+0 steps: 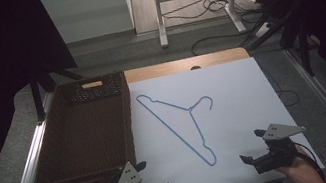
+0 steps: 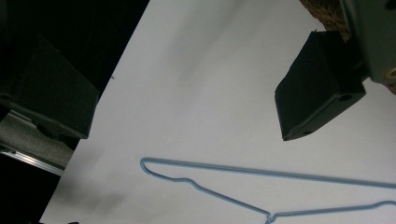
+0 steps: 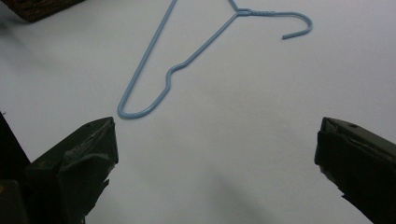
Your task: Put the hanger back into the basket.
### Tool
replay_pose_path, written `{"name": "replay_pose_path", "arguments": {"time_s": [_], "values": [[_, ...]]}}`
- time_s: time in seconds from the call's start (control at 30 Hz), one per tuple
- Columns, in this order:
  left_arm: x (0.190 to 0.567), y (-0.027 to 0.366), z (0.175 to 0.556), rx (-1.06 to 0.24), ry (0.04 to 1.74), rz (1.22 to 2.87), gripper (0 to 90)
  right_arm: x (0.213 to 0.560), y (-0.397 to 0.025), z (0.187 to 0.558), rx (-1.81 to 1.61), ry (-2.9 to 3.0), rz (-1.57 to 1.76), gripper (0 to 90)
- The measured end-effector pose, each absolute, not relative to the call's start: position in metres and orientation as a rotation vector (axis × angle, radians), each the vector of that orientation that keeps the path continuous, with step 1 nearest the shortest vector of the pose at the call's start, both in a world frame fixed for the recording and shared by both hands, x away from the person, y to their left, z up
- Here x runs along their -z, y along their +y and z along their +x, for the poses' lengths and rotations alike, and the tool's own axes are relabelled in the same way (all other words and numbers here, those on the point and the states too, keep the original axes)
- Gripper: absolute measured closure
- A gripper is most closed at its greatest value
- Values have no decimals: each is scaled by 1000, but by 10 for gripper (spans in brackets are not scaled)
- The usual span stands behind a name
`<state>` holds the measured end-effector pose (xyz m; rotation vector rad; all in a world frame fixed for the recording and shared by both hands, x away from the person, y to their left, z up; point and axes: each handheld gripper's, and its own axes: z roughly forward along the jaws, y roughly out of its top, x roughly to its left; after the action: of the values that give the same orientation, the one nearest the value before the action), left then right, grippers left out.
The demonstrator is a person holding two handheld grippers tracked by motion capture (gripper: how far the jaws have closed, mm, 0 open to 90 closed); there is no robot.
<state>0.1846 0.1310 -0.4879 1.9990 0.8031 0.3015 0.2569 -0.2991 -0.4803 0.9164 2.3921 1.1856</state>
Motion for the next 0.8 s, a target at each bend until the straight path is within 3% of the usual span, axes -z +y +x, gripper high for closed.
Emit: {"name": "replay_pose_path", "arguments": {"time_s": [0.8], "values": [[489,130,184,-319,781,2002,55,481,-297,257,-1167,2399,909,0]]}}
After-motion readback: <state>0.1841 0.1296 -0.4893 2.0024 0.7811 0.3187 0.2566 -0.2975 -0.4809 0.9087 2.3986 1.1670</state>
